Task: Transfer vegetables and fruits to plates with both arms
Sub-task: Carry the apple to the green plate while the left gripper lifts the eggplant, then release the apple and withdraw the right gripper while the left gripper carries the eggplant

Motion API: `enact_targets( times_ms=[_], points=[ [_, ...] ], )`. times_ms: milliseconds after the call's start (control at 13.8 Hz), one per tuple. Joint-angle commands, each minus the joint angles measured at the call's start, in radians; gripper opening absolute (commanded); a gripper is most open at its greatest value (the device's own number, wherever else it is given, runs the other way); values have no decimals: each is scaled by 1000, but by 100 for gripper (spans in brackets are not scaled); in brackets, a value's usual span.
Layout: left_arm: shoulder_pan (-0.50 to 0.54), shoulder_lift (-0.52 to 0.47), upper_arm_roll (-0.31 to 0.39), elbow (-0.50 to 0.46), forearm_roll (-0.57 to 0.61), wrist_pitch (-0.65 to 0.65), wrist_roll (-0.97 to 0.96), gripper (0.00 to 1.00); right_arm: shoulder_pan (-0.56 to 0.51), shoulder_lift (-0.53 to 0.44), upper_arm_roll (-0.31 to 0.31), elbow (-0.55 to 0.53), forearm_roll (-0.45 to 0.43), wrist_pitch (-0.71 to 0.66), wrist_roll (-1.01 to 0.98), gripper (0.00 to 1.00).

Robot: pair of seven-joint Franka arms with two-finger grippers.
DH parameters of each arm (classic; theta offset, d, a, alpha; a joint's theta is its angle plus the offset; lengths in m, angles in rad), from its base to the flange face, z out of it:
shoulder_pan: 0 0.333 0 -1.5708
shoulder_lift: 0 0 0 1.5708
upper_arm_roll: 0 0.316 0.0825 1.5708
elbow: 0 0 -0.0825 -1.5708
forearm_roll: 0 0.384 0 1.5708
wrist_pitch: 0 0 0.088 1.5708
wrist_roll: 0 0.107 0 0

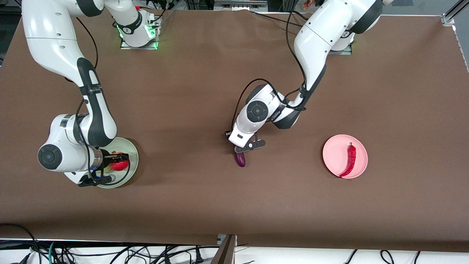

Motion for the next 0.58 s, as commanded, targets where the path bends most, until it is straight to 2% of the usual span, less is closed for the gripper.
enact_targets(
  times_ms=[0, 73, 145, 290, 508],
  points=[
    [0, 4, 16, 38, 8, -9, 7, 15, -8, 11, 9, -2, -14, 23, 3, 70],
    [13, -8, 18, 38, 9, -17, 17, 4, -8, 4, 9, 6, -13, 18, -6, 100],
    [42, -20, 19, 36, 9, -29, 46, 0, -8, -10, 9, 16, -16, 5, -12, 100],
    [101, -64, 19, 38, 9, -147, 162, 0, -5, -73, 7, 29, -20, -47, -14, 100],
    [238, -141, 16, 30, 9, -319, 418, 0, -3, -182, 7, 50, -22, -204, -9, 100]
  ],
)
